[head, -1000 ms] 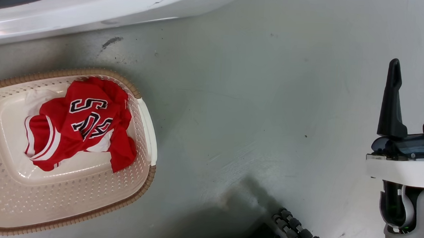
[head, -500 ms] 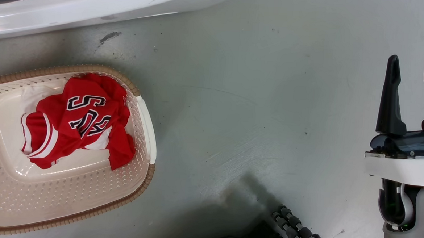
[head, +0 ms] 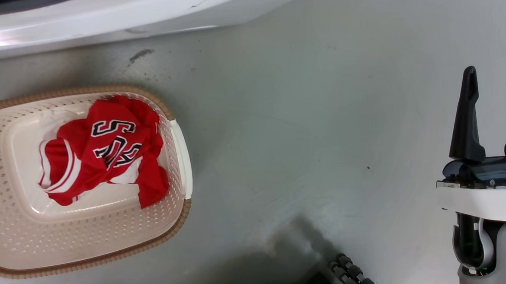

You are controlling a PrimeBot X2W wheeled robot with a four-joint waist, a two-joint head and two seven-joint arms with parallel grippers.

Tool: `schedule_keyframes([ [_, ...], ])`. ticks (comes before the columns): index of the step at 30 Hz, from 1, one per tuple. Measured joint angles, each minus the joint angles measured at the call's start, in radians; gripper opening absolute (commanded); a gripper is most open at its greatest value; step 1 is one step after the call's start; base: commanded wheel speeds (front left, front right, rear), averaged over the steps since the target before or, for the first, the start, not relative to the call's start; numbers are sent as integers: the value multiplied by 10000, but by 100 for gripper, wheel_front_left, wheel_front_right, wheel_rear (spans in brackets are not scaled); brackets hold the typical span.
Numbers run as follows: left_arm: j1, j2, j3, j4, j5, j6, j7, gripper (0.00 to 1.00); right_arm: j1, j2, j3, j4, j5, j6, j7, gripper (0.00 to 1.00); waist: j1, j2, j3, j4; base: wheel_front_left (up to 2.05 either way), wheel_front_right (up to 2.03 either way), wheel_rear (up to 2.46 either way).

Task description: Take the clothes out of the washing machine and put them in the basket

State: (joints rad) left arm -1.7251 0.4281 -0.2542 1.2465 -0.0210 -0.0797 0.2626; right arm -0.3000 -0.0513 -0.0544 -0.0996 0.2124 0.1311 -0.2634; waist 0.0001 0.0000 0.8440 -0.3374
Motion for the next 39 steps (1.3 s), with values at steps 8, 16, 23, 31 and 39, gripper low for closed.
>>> schedule_keyframes([
  [8, 787, -366, 69, 8, -420, -171, -1496, 0, 23, 2, -61, 88, -270, 0, 0, 100, -1, 0, -765, 350, 0, 0, 0],
  [16, 2026, -1028, 10, 54, -775, -276, -3129, 0, 203, 6, -318, 194, -744, 0, 0, 100, -1, 0, -1689, 959, 0, 0, 0],
  [23, 3316, -1465, 56, 102, -1185, -362, -4506, 0, 597, 8, -349, 297, -1018, 0, 0, 100, -2, 0, -2631, 1476, 0, 0, 0],
  [31, 5102, -1814, 192, -401, -1611, -408, -5212, 0, 1190, 8, -291, 412, -1302, 0, 0, 100, -2, 0, -3768, 1921, 0, 0, 0],
  [39, 7291, -1862, 420, -3191, -1749, -245, -5241, 0, 1693, 8, -249, 466, -1434, 0, 0, 100, -3, 1, -4788, 2302, 0, 0, 0],
])
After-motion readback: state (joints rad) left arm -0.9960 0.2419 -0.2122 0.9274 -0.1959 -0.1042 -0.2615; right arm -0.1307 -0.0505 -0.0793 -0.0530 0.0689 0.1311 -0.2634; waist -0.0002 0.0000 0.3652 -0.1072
